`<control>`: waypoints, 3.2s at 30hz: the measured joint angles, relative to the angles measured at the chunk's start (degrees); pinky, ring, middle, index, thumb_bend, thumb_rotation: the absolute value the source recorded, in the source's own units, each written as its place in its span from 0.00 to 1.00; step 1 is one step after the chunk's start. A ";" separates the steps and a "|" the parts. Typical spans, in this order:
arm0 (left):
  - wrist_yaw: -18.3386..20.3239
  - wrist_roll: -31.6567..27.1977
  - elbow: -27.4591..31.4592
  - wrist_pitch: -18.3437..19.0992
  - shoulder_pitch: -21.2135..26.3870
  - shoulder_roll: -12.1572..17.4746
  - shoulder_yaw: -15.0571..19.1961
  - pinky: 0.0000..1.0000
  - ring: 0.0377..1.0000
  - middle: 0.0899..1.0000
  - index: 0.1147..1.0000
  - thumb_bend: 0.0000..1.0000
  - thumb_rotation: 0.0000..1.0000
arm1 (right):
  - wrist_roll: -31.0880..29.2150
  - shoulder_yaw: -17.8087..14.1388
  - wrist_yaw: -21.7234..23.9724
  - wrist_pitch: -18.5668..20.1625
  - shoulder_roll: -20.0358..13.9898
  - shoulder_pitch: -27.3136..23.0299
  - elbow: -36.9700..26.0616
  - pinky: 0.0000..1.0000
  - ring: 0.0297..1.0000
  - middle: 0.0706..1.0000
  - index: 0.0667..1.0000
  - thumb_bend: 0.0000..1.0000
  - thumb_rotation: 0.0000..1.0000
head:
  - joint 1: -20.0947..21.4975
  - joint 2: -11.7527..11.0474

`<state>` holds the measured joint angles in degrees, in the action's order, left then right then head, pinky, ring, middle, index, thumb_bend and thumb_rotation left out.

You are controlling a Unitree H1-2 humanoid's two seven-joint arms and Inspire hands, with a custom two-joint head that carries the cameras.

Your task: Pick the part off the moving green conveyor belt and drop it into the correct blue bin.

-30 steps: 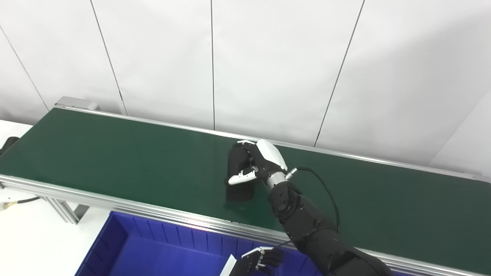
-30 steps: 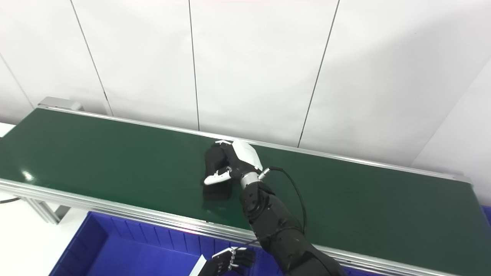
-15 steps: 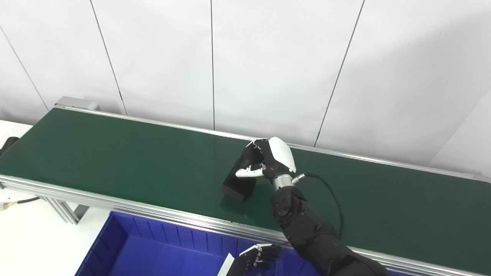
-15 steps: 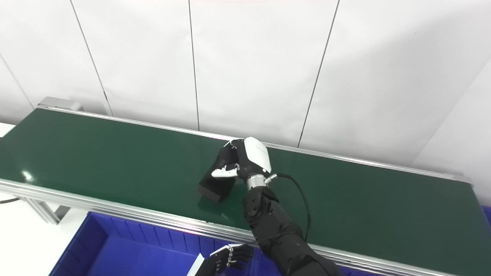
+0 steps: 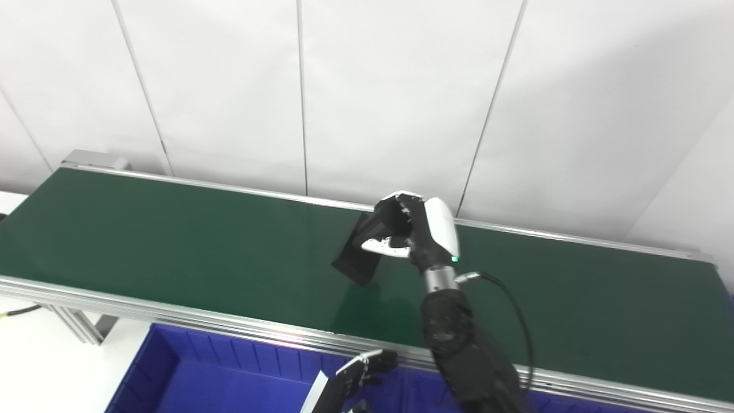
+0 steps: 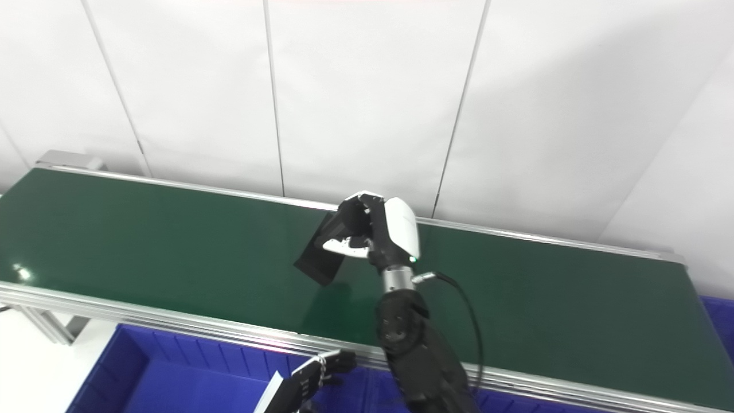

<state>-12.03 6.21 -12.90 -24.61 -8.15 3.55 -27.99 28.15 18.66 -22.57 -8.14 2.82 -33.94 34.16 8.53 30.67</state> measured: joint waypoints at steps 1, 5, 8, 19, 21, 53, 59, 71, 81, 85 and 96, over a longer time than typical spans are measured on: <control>0.04 0.02 0.26 -0.07 0.00 0.05 0.44 0.79 0.80 0.77 0.77 0.89 1.00 | 0.15 -0.29 0.82 0.86 -0.45 1.27 -3.10 0.29 0.34 0.45 0.49 0.51 0.00 | 0.52 1.39; 0.71 0.02 2.04 -0.08 -0.78 0.60 2.04 0.87 0.83 0.80 0.80 0.89 1.00 | 0.33 -2.58 4.44 5.90 -2.24 6.79 -16.64 0.39 0.38 0.48 0.50 0.51 0.00 | 0.88 3.34; 2.28 -0.07 3.93 -0.20 -2.27 1.56 3.99 0.89 0.84 0.81 0.81 0.89 1.00 | -0.04 -4.57 7.12 7.41 -3.63 9.88 -24.57 0.41 0.38 0.48 0.50 0.51 0.00 | 0.70 4.13; 9.26 -2.03 12.74 2.21 -6.56 3.42 9.65 0.87 0.87 0.85 0.85 0.89 1.00 | -0.24 -7.73 14.71 14.27 -5.77 23.16 -42.68 0.41 0.39 0.48 0.49 0.51 0.00 | -0.88 10.63; 10.52 -2.96 15.16 4.44 -7.30 3.42 10.51 0.88 0.88 0.86 0.85 0.89 1.00 | -0.25 -7.79 15.58 14.71 -5.79 25.63 -44.19 0.42 0.39 0.48 0.49 0.51 0.00 | -1.14 11.07; 17.68 -2.70 14.80 7.44 -8.40 1.02 12.61 0.87 0.89 0.87 0.86 0.92 1.00 | 10.53 -7.14 14.89 15.86 -8.30 44.15 -41.08 0.11 0.16 0.43 0.45 0.52 0.00 | 1.93 15.91; 17.76 -2.33 14.42 6.94 -8.44 0.52 13.30 0.89 0.90 0.87 0.86 0.94 1.00 | 13.90 -6.78 15.58 19.63 -8.21 44.51 -40.71 0.13 0.17 0.43 0.45 0.52 0.00 | 3.34 16.52; 18.33 -2.42 14.88 8.93 -8.54 0.00 14.16 0.89 0.90 0.87 0.86 0.91 1.00 | 17.54 -4.51 19.20 25.86 -8.35 43.52 -39.57 0.87 0.93 0.88 0.82 0.69 0.06 | 4.48 16.70; 18.92 -2.40 14.88 9.25 -8.04 0.02 14.52 0.89 0.90 0.87 0.85 0.89 1.00 | 19.89 -3.82 4.98 21.68 -5.76 47.77 -39.98 1.00 1.00 1.00 1.00 0.89 0.43 | 4.57 16.70; 19.08 -2.33 14.88 9.20 -8.05 0.11 14.74 0.87 0.89 0.86 0.85 0.88 1.00 | 16.05 -3.47 -0.39 14.14 -5.19 49.98 -40.79 1.00 1.00 1.00 1.00 0.92 0.52 | 4.31 16.87; 19.58 -2.02 15.04 8.72 -8.59 1.13 15.03 0.86 0.88 0.86 0.85 0.89 1.00 | -12.93 -1.07 9.49 -4.41 -9.59 55.31 -44.48 0.77 0.83 0.86 0.88 0.96 0.36 | 3.69 16.96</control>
<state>7.56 4.19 2.14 -15.89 -16.73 4.68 -12.96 15.22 17.59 -13.08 -12.55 -6.76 21.37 -10.32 12.22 47.64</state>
